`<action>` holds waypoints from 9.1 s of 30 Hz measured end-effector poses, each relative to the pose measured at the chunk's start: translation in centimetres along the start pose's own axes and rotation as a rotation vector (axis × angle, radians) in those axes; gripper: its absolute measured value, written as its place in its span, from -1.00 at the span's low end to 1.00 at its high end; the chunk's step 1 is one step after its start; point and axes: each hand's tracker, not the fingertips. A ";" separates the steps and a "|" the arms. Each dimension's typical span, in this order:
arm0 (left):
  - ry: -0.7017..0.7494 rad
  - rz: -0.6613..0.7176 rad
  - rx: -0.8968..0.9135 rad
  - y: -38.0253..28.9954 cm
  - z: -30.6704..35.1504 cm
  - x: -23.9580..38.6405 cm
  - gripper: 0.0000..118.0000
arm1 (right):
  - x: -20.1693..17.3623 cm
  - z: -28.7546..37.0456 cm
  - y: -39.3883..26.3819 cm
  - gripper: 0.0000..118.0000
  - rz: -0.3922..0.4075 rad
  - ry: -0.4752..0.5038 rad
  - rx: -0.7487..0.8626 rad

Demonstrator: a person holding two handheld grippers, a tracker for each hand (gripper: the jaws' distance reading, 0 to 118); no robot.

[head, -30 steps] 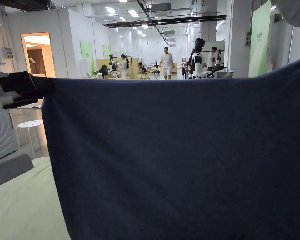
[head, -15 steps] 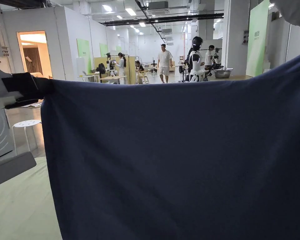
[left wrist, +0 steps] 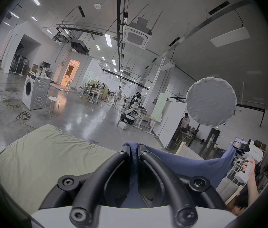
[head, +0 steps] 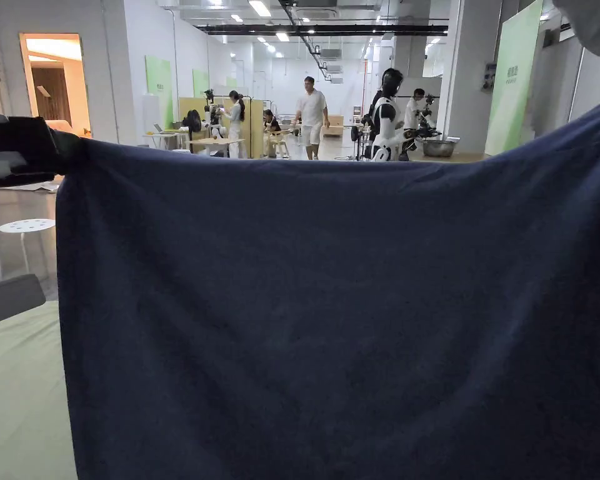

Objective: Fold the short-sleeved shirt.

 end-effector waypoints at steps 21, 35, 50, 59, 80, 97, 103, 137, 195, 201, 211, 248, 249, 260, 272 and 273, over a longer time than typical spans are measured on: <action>0.045 0.038 -0.016 -0.6 -13.4 -4.7 -0.86 | 1.9 -12.7 -1.4 -0.97 -0.037 -0.030 -0.007; -0.013 0.134 -0.174 -13.9 -13.7 -9.0 -0.86 | 7.0 -9.5 -16.1 -0.97 -0.114 -0.022 -0.172; -0.131 0.236 -0.349 -30.6 4.6 -12.8 -0.86 | 13.5 13.8 -28.8 -0.97 -0.172 0.003 -0.342; -0.120 0.259 -0.540 -43.3 12.8 -17.0 -0.86 | 16.9 25.5 -40.8 -0.98 -0.267 -0.176 -0.545; 0.123 0.046 -0.461 -42.6 16.0 -16.7 0.75 | 16.4 29.7 -44.5 0.60 -0.100 -0.494 -0.623; 0.361 -0.445 0.049 -31.7 23.4 5.2 0.30 | -3.8 28.3 -34.3 0.34 0.252 -0.257 -0.170; 0.305 -0.533 0.036 -32.6 23.8 6.9 -0.72 | -4.5 28.3 -33.5 -0.84 0.292 -0.272 -0.165; 0.402 -0.542 -0.857 -45.1 13.0 -13.6 0.11 | -3.1 28.9 -38.3 -1.00 0.331 -0.286 -0.414; 0.192 -0.192 -0.688 -47.8 11.9 -12.2 -0.82 | 13.7 28.1 -47.5 -0.85 0.081 -0.459 -0.761; 0.152 -0.193 -0.610 -46.8 13.5 -12.8 -0.82 | 12.4 28.6 -46.9 -0.85 0.093 -0.448 -0.731; 0.139 -0.170 -0.557 -44.1 14.1 -12.3 -0.82 | 10.0 27.5 -43.8 -0.86 0.142 -0.406 -0.673; 0.182 -0.126 -0.427 -34.3 -0.6 -11.0 0.43 | 12.9 8.7 -40.2 0.42 0.329 -0.342 -0.571; 0.175 -0.188 -0.379 -32.8 1.9 -9.2 0.47 | 11.1 11.1 -38.9 0.43 0.351 -0.318 -0.519; 0.283 -0.468 -0.024 -31.9 18.1 3.4 0.44 | -1.7 25.1 -35.3 0.40 0.446 -0.204 -0.202; 0.235 -0.498 -0.051 -33.2 22.0 6.4 -1.00 | -4.7 27.7 -36.2 -1.00 0.414 -0.197 -0.292; 0.234 -0.494 -0.058 -33.0 21.9 6.4 -1.00 | -4.7 27.7 -36.2 -1.00 0.408 -0.200 -0.286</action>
